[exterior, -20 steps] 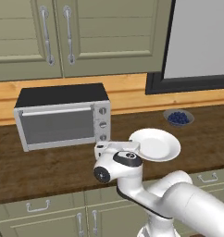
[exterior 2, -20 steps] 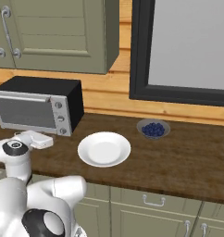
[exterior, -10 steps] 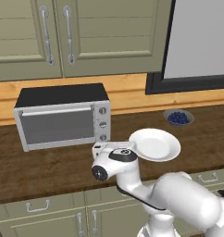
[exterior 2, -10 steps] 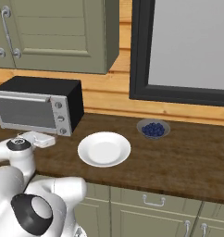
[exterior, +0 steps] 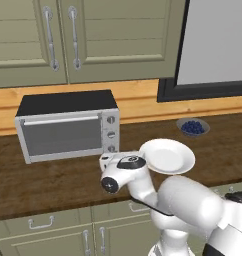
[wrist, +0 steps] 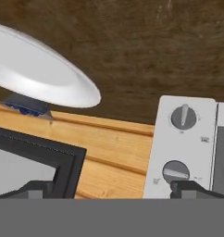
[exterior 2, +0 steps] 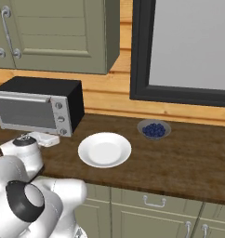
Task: Pick up the kebab skewer and baguette bread, and place them inside the toaster oven. Close the toaster oven door and start by setting the timer.
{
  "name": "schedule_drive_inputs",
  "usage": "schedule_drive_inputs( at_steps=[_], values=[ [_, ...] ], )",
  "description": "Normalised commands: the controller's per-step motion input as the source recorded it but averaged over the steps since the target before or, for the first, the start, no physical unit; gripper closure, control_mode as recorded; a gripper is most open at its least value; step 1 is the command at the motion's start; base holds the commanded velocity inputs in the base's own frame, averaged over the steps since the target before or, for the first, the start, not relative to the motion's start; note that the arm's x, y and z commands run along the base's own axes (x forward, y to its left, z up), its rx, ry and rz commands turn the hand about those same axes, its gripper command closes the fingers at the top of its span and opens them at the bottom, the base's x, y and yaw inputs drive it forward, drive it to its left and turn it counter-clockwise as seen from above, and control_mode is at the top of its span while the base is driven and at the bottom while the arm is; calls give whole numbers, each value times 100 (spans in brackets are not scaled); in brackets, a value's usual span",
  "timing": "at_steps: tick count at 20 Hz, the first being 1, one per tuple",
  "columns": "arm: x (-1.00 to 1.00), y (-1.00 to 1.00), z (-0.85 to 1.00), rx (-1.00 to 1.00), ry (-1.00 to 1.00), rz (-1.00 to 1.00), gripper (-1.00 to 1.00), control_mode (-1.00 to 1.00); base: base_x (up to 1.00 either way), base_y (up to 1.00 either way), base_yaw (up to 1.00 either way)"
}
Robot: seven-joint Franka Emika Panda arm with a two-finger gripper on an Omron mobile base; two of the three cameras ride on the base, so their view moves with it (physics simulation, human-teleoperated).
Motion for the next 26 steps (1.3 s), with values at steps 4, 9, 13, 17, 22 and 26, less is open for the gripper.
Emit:
schedule_drive_inputs(
  at_steps=[4, 9, 13, 17, 22, 26],
  values=[
    [31, 0, -2, 0, 0, 4, -100, -100, 0, 0, 0],
    [14, 6, -11, 0, 0, 3, -100, -100, 0, 0, 0],
    [6, 13, -21, 0, 0, 2, -100, -100, 0, 0, 0],
    [2, 16, -10, 0, 0, 1, -100, -100, 0, 0, 0],
    [4, 11, 0, 0, 0, 1, -100, -100, 0, 0, 0],
    [20, 0, 0, 0, 0, 1, -100, -100, 0, 0, 0]
  ],
)
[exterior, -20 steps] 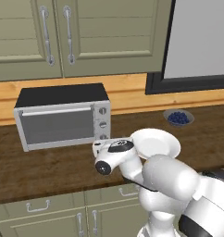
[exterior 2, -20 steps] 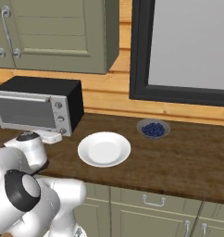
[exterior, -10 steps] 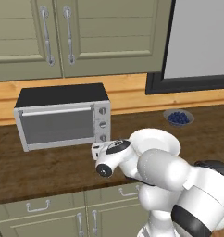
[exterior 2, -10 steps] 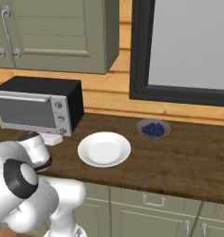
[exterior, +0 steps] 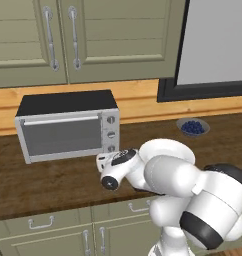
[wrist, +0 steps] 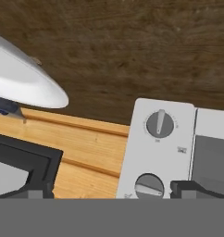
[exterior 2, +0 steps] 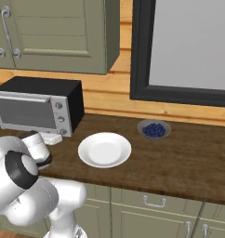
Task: Pick up the kebab skewer and baguette bread, and place them inside the toaster oven. Close the toaster oven door and start by setting the timer.
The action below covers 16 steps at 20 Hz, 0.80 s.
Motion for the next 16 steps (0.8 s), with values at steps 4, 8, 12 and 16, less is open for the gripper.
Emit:
schedule_drive_inputs(
  at_steps=[4, 8, 12, 16],
  values=[
    [10, -1, 0, 0, 0, 0, -100, -100, 0, 0, 0],
    [2, 0, -3, 0, 0, 0, -100, -100, 0, 0, 0],
    [0, 0, -7, 0, 0, 1, -100, -100, 0, 0, 0],
    [4, -4, 0, 0, 0, 1, -100, -100, 0, 0, 0]
  ],
)
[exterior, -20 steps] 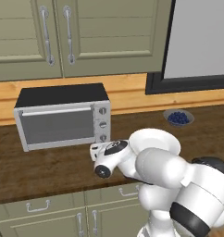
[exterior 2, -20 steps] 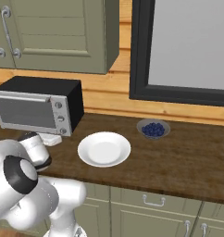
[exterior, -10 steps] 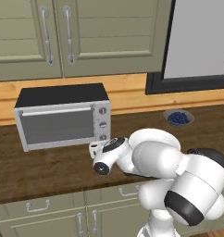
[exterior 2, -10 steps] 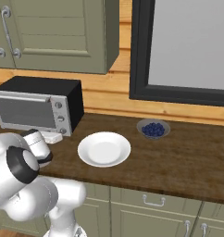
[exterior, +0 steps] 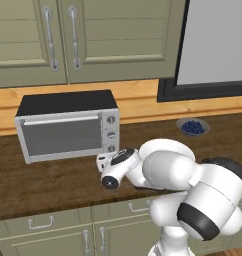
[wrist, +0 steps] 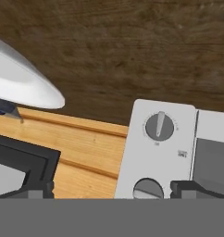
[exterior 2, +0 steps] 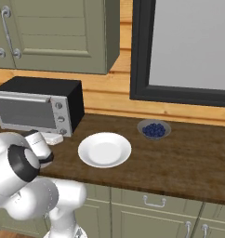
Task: Pick up the kebab skewer and baguette bread, and place them inside the toaster oven. Close the toaster oven door and start by setting the timer.
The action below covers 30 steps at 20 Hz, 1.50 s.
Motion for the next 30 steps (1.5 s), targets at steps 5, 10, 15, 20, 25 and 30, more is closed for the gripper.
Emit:
schedule_drive_inputs(
  at_steps=[5, 10, 15, 20, 25, 30],
  values=[
    [0, -12, 0, 0, 0, 1, -100, -100, 0, 0, 0],
    [2, -8, 0, 0, 0, 1, 100, -100, 0, 0, 0],
    [10, 0, 0, 0, 0, 2, 100, -100, 0, 0, 0],
    [16, 0, 0, 0, 0, 2, 100, -100, 0, 0, 0],
    [19, 4, 0, 0, 0, 1, 100, -100, 0, 0, 0],
    [5, 7, -16, 0, 0, 2, 100, -100, 0, 0, 0]
  ],
)
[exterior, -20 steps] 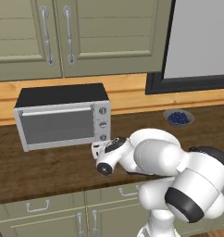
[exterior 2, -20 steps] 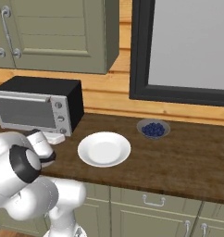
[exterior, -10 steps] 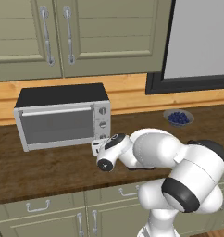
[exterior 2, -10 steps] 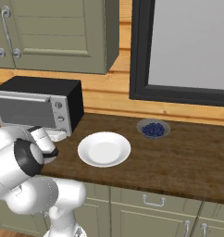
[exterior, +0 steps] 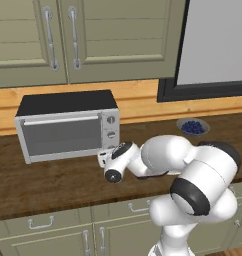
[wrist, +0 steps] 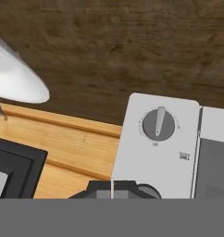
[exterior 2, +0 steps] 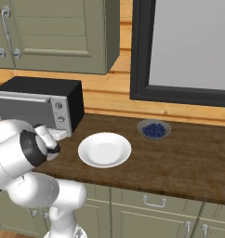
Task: Pick up the kebab skewer and baguette bread, and place them inside the toaster oven. Close the toaster oven door and start by setting the timer.
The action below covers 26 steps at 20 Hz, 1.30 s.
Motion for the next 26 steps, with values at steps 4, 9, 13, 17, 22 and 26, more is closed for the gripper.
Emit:
schedule_drive_inputs(
  at_steps=[4, 9, 13, 17, 22, 26],
  values=[
    [0, 19, -35, 0, 0, 0, 100, -100, 0, 0, 0],
    [10, 2, -12, 0, 0, 0, 100, -100, 0, 0, 0],
    [12, 0, -1, 0, 0, 0, 100, -100, 0, 0, 0],
    [13, 0, -1, 0, 0, 0, 100, -100, 0, 0, 0],
    [1, 0, -4, 0, 0, 0, -100, -100, 0, 0, 0],
    [0, 0, 0, 0, 0, 0, -100, -100, 0, 0, 0]
  ],
)
